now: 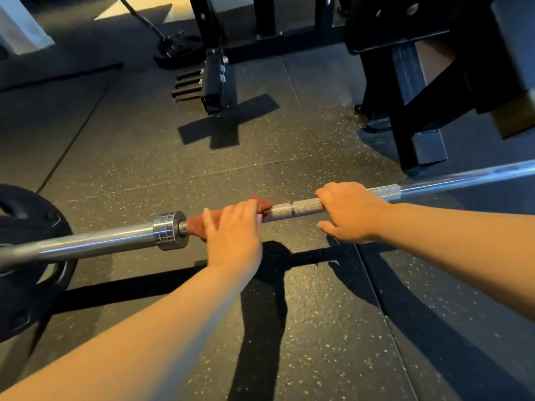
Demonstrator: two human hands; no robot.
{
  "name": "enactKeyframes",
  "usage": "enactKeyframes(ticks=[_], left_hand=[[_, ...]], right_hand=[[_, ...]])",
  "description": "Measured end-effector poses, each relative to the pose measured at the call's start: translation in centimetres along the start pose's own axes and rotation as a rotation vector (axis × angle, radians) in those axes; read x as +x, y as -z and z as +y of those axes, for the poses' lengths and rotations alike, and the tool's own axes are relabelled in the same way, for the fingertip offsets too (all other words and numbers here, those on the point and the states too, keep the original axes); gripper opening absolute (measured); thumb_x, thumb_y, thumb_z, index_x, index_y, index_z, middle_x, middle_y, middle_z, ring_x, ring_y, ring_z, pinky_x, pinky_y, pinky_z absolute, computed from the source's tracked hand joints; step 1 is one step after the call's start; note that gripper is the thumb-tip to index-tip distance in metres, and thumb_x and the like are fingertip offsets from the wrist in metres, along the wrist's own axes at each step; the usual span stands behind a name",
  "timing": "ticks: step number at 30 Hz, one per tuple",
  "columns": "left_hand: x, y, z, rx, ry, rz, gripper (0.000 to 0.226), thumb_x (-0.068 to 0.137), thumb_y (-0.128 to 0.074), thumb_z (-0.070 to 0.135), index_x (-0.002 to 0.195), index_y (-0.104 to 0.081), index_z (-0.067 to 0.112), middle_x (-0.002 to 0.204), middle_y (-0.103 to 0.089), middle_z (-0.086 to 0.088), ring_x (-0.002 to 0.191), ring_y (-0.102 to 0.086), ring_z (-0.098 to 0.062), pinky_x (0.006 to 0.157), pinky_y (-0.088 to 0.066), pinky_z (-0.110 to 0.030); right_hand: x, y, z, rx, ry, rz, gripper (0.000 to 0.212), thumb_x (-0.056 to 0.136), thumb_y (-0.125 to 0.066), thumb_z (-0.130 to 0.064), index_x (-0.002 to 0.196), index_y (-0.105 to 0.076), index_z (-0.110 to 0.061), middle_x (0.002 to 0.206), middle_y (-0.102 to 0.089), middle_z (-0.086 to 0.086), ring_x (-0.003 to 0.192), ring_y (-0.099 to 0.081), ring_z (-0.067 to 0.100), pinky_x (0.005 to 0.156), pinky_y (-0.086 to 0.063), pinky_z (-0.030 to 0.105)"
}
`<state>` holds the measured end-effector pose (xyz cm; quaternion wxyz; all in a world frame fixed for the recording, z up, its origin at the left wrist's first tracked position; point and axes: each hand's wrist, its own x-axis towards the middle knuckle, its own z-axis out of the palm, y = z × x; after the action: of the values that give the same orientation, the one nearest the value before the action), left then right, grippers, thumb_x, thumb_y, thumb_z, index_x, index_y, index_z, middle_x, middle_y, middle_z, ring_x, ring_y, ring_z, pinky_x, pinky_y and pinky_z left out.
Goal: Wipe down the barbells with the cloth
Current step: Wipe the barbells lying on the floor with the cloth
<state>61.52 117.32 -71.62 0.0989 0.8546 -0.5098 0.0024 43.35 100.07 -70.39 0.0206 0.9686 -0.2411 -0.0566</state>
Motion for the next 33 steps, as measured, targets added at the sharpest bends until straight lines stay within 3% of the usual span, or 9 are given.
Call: enactKeyframes(ticks=[3,7,10,16,19,21,25,30,33], left_hand=[[1.0,0.6,3.6,-0.092,-0.114,-0.105,0.039,0.11,-0.034,0.029,0.148,-0.039,0.029,0.143,-0.05,0.01,0.137,-0.041,-0.018,0.124,-0.008,-0.057],[3.4,3.3,3.3,0.024,-0.356,-0.364,0.05,0.108,-0.041,0.034,0.156,-0.028,0.025,0.148,-0.049,0.002,0.132,-0.048,-0.025,0.112,-0.036,-0.045],[4.4,4.1,0.8,0.148,-0.295,-0.503,0.058,0.109,-0.034,0.041,0.161,-0.016,0.023,0.159,-0.038,-0.001,0.14,-0.041,-0.028,0.113,-0.035,-0.042],[3.3,0.3,4.2,0.013,-0.176,-0.266,0.043,0.11,-0.026,0.034,0.148,-0.041,0.022,0.145,-0.052,0.001,0.137,-0.041,-0.027,0.12,-0.02,-0.051],[3.4,-0.8,5.6,-0.088,-0.208,-0.184,0.036,0.107,-0.025,0.035,0.132,-0.049,0.024,0.128,-0.059,0.002,0.124,-0.052,-0.026,0.109,-0.033,-0.048],[3.7,-0.6,5.9,-0.251,-0.149,-0.178,0.037,0.108,-0.029,0.033,0.14,-0.043,0.02,0.136,-0.055,-0.003,0.127,-0.051,-0.028,0.107,-0.035,-0.04],[2.6,0.9,5.3,-0.41,-0.044,-0.199,0.055,0.11,-0.036,0.025,0.16,-0.02,0.011,0.165,-0.026,-0.007,0.151,-0.025,-0.02,0.118,-0.017,-0.024],[1.8,0.6,3.6,-0.246,-0.181,-0.16,0.047,0.108,-0.036,0.029,0.153,-0.035,0.014,0.155,-0.04,-0.004,0.146,-0.033,-0.024,0.125,-0.01,-0.037],[1.9,0.4,2.8,-0.083,-0.196,-0.13,0.045,0.108,-0.034,0.03,0.152,-0.042,0.022,0.157,-0.04,-0.001,0.149,-0.028,-0.027,0.124,-0.01,-0.046]], right_hand=[[-0.1,0.3,0.1,0.009,0.002,-0.037,0.057,0.094,-0.054,-0.055,0.134,-0.045,-0.015,0.126,-0.053,0.007,0.11,-0.054,0.026,0.095,-0.044,0.04],[-0.5,0.3,0.6,0.029,0.029,-0.039,0.057,0.094,-0.055,-0.051,0.137,-0.042,-0.016,0.125,-0.052,0.006,0.11,-0.052,0.026,0.095,-0.044,0.041],[-0.6,0.1,0.6,0.008,0.043,-0.007,0.056,0.092,-0.055,-0.05,0.135,-0.043,-0.017,0.124,-0.053,0.006,0.107,-0.053,0.025,0.093,-0.046,0.041],[0.2,-0.2,0.5,0.071,0.003,-0.067,0.092,0.089,-0.053,-0.067,0.155,-0.025,-0.008,0.149,-0.041,0.014,0.133,-0.043,0.034,0.111,-0.036,0.048],[-0.6,0.1,-0.7,0.204,-0.013,0.044,0.107,0.09,-0.057,-0.061,0.162,0.005,-0.011,0.163,-0.015,0.019,0.147,-0.023,0.038,0.122,-0.02,0.051],[-0.8,-0.2,-2.1,0.209,0.031,0.073,0.1,0.093,-0.053,-0.054,0.162,0.007,-0.015,0.162,-0.019,0.017,0.146,-0.025,0.037,0.122,-0.015,0.054],[0.0,-0.4,-2.6,0.145,0.037,0.083,0.077,0.103,-0.04,-0.054,0.163,-0.007,-0.019,0.149,-0.041,0.013,0.134,-0.041,0.035,0.117,-0.027,0.053],[-0.4,-0.5,2.2,0.15,0.245,0.162,0.042,0.105,-0.037,-0.035,0.136,-0.055,-0.014,0.117,-0.062,0.009,0.097,-0.058,0.028,0.085,-0.05,0.044],[-1.8,-0.2,4.3,0.176,0.089,0.227,0.03,0.105,-0.039,-0.033,0.103,-0.063,-0.015,0.095,-0.064,0.006,0.084,-0.06,0.026,0.079,-0.049,0.043]])
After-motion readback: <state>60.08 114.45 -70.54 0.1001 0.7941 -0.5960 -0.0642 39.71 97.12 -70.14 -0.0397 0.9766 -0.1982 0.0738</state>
